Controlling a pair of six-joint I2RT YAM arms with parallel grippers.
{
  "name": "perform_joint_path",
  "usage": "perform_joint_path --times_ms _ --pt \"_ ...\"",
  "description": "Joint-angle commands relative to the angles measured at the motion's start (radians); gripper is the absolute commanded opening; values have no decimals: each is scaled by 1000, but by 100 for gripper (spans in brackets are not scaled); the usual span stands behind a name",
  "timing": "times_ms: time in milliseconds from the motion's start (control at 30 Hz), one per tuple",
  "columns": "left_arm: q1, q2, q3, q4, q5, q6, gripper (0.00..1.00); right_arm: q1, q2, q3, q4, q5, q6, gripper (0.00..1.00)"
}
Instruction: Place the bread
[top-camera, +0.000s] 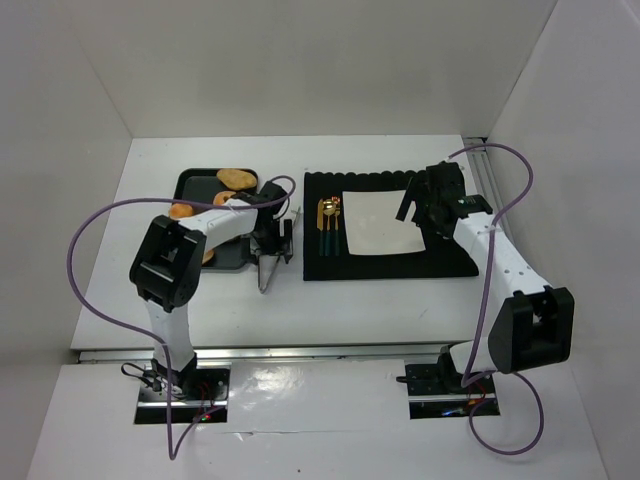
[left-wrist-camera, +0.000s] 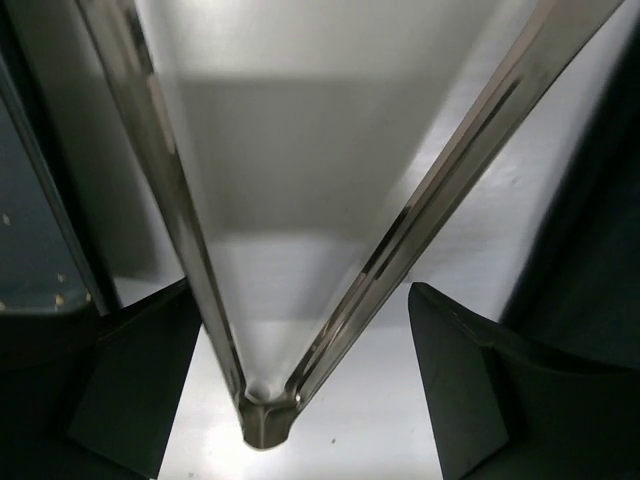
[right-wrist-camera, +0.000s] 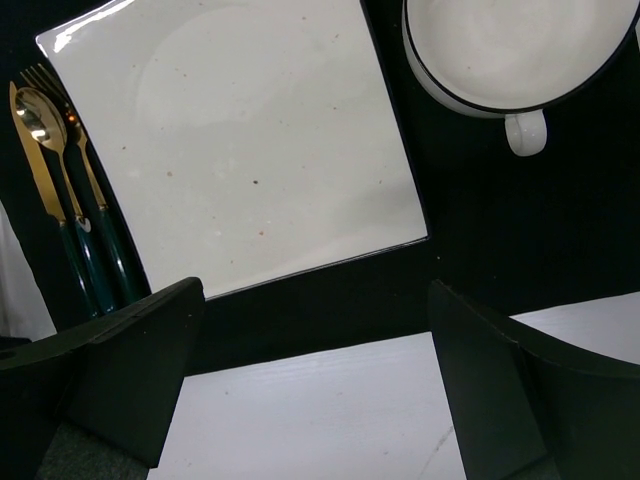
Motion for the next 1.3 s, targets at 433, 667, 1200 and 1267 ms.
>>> perform_joint_path --times_ms 433,667,1200,1267 --pt "-5 59 63 132 -52 43 59 -6 28 14 76 -13 13 100" --pt "-5 -27 203 -13 -198 111 23 3 48 23 67 -12 13 100" --pt "286 -212 418 -349 -81 102 34 21 77 91 68 -23 13 100" --pt "355 -228 409 -360 -58 80 42 21 88 91 68 -35 13 100"
